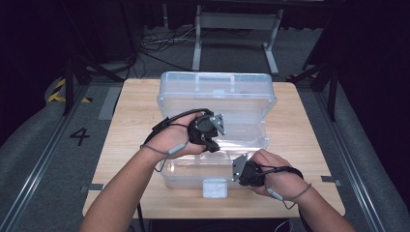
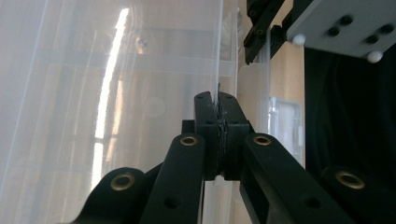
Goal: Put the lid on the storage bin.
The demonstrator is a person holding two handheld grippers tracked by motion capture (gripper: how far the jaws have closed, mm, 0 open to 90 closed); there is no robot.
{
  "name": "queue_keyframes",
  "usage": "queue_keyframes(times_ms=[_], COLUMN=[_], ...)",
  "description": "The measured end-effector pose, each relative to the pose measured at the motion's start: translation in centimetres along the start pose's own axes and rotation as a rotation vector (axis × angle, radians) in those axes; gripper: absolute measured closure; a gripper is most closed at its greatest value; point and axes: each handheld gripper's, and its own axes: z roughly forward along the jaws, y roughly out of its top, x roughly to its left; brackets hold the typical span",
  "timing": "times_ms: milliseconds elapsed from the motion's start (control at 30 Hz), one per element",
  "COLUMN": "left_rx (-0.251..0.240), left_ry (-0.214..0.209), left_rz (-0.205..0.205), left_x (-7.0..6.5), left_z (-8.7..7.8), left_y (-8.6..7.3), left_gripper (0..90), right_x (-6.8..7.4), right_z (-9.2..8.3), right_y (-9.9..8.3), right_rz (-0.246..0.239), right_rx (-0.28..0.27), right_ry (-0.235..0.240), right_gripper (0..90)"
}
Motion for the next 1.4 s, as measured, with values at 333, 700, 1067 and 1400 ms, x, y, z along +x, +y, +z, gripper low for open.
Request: queue_keyframes(times_ms=[333, 700, 1067, 1400], left_rx=[0.001, 0.007, 0.005, -0.03], left_ry=[-0.001, 0.002, 0.001, 0.007], left_rz=[-0.004, -0.007, -0.001, -0.025], left_x=[0.0, 0.0, 0.1, 0.0], left_z=[0.0, 0.0, 0.0, 0.0], left_y=[0.0, 0.2, 0.2, -0.3], left_gripper=[88.7, 88.7, 88.7, 88.3], right_x=[0.2, -0.4, -0.8, -1.8], right_z=[-2.2, -5.3, -7.2, -8.5], right_y=[-0.4, -1.7, -3.1, -5.0], right_rz=[0.023, 0.03, 0.12, 0.29], right_rx=[-0.066, -0.241, -0.418, -0.666], right_ry=[-0.016, -0.013, -0.018, -0.09], right_gripper=[83.6, 90.0, 90.0, 90.0])
